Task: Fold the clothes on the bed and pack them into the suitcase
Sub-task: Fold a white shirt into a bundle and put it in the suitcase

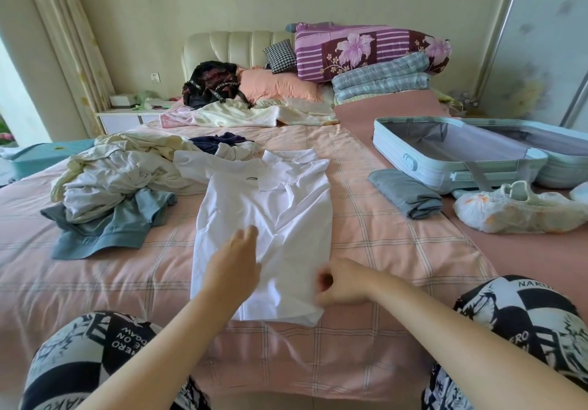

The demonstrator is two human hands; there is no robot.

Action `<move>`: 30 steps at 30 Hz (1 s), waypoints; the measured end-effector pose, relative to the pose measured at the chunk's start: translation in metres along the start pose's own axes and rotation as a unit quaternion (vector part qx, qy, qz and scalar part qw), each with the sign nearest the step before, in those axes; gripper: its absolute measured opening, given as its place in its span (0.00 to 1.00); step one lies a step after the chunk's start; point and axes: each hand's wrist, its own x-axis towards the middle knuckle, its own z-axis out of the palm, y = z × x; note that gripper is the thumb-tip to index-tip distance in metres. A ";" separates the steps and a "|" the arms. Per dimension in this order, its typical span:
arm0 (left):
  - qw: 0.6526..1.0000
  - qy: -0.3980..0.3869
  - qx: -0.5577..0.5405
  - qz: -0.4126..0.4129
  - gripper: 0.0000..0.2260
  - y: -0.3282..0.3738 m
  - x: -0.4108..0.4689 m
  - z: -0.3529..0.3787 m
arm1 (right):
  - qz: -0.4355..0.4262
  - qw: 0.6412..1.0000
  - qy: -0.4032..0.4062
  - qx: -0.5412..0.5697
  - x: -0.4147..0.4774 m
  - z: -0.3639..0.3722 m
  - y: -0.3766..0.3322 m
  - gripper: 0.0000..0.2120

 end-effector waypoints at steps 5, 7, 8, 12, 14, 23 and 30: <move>0.952 -0.169 -0.059 0.249 0.18 0.004 -0.007 0.015 | -0.058 0.979 0.006 -0.194 -0.005 0.020 -0.003 0.15; 0.935 -0.227 0.048 0.267 0.29 -0.001 -0.012 0.026 | -0.075 0.975 0.034 -0.205 -0.007 0.022 -0.006 0.11; 0.934 -0.213 0.066 0.279 0.28 -0.003 -0.012 0.029 | -0.077 0.973 0.036 -0.214 -0.010 0.022 -0.008 0.11; 0.952 -0.188 -0.029 0.241 0.13 0.005 -0.015 0.019 | -0.033 0.962 -0.053 -0.264 -0.024 0.022 -0.014 0.14; 0.929 -0.298 -0.012 0.218 0.10 0.015 -0.022 0.011 | 0.031 0.961 -0.183 -0.203 -0.029 0.024 -0.012 0.13; 0.978 -0.080 -0.180 0.072 0.03 0.018 0.048 0.018 | 0.113 0.986 0.119 -0.042 0.024 -0.033 -0.009 0.10; 0.979 -0.178 0.065 0.072 0.15 0.015 0.088 0.028 | 0.131 0.983 0.113 -0.064 0.063 -0.036 0.013 0.11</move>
